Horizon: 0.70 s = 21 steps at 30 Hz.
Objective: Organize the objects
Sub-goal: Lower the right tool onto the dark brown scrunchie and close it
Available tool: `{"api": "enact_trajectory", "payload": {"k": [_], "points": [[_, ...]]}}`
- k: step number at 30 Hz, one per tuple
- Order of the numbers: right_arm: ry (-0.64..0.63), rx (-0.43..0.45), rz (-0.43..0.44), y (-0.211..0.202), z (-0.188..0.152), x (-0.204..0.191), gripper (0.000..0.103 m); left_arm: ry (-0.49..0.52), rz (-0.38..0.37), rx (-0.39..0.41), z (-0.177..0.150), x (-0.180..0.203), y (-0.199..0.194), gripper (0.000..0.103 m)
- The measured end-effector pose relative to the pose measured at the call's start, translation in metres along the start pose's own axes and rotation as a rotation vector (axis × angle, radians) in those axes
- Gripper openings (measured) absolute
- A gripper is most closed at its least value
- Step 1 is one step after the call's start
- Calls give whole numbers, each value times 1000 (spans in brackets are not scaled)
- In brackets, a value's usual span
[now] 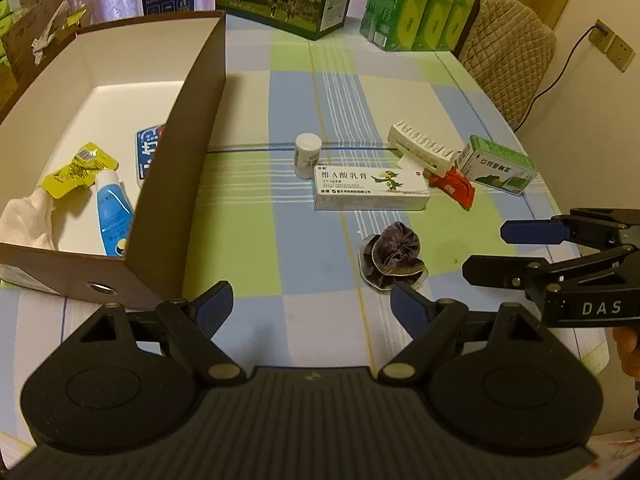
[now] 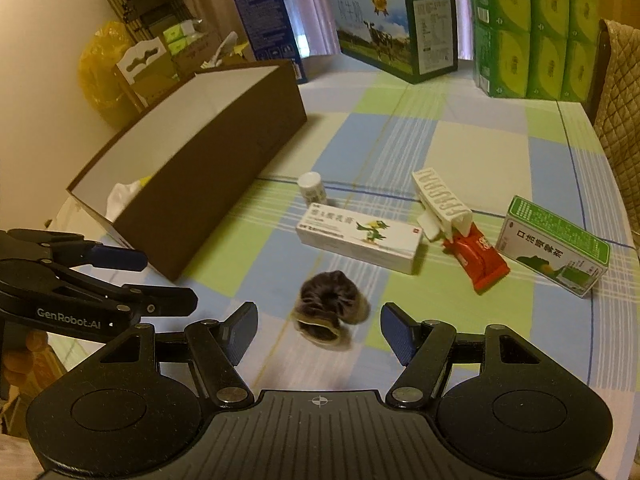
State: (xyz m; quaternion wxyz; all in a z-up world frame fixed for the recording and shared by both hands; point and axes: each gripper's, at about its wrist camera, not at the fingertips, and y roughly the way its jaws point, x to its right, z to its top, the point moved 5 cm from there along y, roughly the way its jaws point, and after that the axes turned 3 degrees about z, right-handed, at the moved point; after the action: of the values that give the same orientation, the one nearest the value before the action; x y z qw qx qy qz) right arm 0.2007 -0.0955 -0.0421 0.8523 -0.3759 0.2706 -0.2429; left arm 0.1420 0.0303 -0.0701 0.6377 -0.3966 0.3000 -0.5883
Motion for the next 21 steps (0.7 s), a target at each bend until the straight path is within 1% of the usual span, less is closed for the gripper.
{"api": "enact_trajectory", "payload": {"k": [13,21], "points": [[-76,-67,25,48,-2,8,65,-32,71,-48,1,-4,35,83],[-118,-110,20,76,-3,8,65,-46,92,-69,1,-9,45,83]]}}
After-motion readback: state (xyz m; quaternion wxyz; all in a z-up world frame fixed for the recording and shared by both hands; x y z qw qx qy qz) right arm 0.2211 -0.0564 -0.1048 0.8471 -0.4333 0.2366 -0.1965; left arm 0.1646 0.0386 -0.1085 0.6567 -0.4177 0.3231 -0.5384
